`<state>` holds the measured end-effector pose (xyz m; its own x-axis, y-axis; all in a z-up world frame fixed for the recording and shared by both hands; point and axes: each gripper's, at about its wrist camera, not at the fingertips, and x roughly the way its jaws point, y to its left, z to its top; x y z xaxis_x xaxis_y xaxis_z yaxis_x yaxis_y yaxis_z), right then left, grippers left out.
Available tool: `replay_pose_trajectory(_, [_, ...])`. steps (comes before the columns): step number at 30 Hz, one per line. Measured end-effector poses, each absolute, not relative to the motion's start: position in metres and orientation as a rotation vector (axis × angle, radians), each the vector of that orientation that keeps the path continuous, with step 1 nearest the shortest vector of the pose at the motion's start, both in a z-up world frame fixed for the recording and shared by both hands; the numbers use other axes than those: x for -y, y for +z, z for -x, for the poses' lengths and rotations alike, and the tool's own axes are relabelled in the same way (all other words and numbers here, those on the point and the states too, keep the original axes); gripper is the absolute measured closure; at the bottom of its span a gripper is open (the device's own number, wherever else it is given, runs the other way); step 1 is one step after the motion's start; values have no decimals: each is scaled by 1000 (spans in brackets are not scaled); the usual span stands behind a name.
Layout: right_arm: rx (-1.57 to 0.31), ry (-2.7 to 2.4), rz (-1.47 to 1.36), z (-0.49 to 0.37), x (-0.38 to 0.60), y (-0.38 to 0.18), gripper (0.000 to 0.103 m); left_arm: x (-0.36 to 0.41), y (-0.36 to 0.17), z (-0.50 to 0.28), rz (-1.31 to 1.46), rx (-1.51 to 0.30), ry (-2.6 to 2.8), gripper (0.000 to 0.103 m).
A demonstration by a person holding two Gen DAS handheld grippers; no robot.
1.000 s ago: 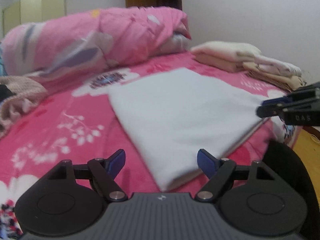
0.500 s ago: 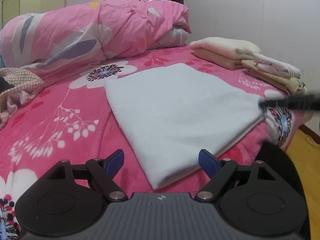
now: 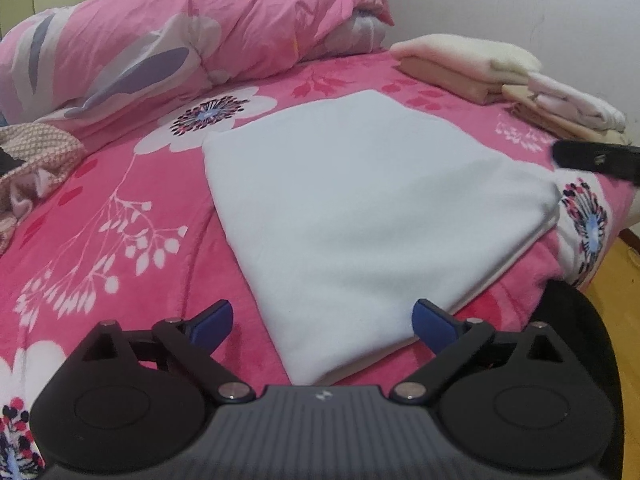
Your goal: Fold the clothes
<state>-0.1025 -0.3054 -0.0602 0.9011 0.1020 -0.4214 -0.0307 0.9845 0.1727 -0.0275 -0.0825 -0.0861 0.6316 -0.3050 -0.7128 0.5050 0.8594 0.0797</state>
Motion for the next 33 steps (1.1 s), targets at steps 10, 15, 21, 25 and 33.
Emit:
replay_pose_trajectory(10, [-548, 36, -115, 96, 293, -80, 87, 87, -87, 26, -268, -779, -434, 0])
replay_pose_trajectory(15, [-531, 15, -209, 113, 307, -67, 85, 83, -88, 23, -217, -802, -423, 0])
replay_pose_trajectory(21, [-483, 27, -368, 117, 311, -59, 41, 77, -90, 19, -167, -834, -424, 0])
replay_pose_trajectory(25, [-471, 4, -395, 116, 308, -54, 16, 78, -90, 20, -162, -838, -417, 0])
replay_pose_trajectory(33, [-467, -64, -428, 120, 310, -47, 1, 78, -90, 18, -147, -856, -402, 0])
